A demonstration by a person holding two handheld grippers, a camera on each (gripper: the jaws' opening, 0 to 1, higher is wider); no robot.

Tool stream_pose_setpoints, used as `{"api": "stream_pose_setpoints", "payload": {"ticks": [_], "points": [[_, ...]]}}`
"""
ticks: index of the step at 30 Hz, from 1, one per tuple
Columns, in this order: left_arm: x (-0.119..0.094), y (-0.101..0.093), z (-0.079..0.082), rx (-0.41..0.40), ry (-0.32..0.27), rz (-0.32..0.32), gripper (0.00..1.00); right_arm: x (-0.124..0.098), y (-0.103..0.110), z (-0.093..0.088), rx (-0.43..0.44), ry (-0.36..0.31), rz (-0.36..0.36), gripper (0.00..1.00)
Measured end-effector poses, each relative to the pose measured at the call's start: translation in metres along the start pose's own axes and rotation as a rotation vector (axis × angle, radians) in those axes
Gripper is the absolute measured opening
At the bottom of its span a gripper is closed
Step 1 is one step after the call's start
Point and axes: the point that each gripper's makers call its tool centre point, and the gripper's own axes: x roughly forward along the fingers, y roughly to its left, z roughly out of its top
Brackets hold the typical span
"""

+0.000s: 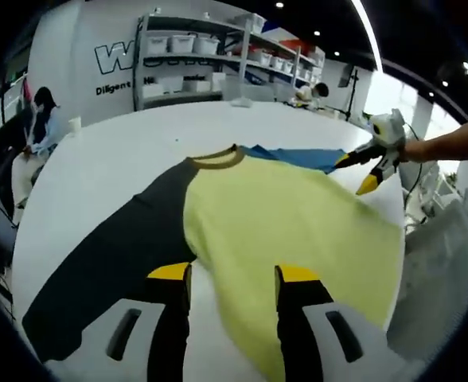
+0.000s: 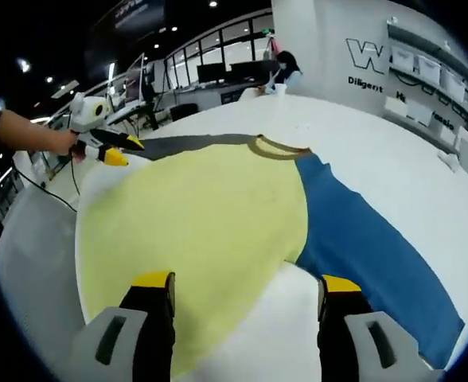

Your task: Fold the garment on the visible template until the final outline fits inside the template.

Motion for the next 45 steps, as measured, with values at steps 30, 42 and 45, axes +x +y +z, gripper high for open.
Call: {"api": "stream_pose_setpoints", "payload": {"ticks": [30, 42, 45], "points": [[0.024, 0.054, -0.02, -0.248, 0.117, 0.112, 0.61, 0.018, -0.044, -0.012, 0.0, 0.085, -0.036, 0.83], [0.018, 0.062, -0.021, -0.213, 0.135, 0.147, 0.64, 0.02, -0.051, -0.011, -0.018, 0.114, -0.04, 0.88], [0.017, 0.053, -0.019, -0.231, 0.134, 0.128, 0.71, 0.016, -0.044, -0.015, 0.022, 0.136, -0.033, 0.98]]}}
